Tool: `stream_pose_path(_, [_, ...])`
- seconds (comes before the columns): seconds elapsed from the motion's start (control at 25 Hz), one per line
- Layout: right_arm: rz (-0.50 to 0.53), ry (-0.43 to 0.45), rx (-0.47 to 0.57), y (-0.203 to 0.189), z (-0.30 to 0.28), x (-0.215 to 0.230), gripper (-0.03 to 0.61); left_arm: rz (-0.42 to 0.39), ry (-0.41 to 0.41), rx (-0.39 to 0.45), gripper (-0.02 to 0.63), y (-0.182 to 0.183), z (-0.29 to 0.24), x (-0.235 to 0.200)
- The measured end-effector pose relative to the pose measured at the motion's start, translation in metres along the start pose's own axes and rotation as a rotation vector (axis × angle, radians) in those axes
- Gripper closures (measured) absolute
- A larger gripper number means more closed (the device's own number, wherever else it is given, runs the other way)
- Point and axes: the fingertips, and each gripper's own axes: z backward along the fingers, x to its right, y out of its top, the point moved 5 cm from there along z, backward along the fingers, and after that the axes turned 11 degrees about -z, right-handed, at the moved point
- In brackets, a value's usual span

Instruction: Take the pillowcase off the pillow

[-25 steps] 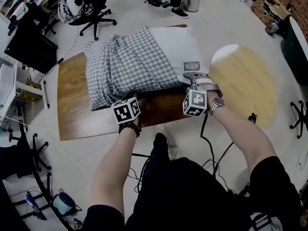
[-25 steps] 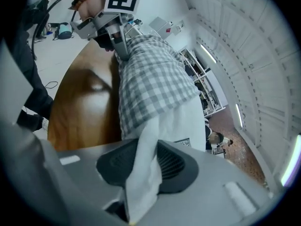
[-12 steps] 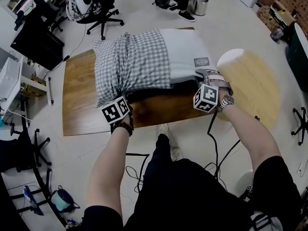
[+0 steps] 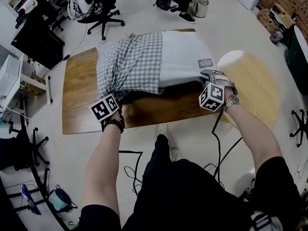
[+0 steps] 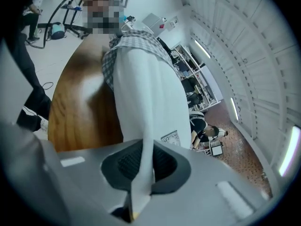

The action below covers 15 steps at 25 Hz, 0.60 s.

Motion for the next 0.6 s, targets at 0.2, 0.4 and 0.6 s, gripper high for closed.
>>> stream_pose_path(0.2, [-0.055,0.042,0.015,0.009,0.004,-0.008,0.494,-0.043,-0.021,-0.031,0.609,-0.006,0.001,0.007])
stream_pose_path(0.4, [-0.105,0.071,0.020,0.012,0.015,-0.017,0.436,-0.097,-0.049,-0.051,0.607,-0.014,0.010,0.018])
stream_pose_path(0.6, [-0.117,0.063,0.044,0.011,0.035,-0.026,0.434,-0.154,-0.110,-0.036,0.607,-0.018,0.026,0.051])
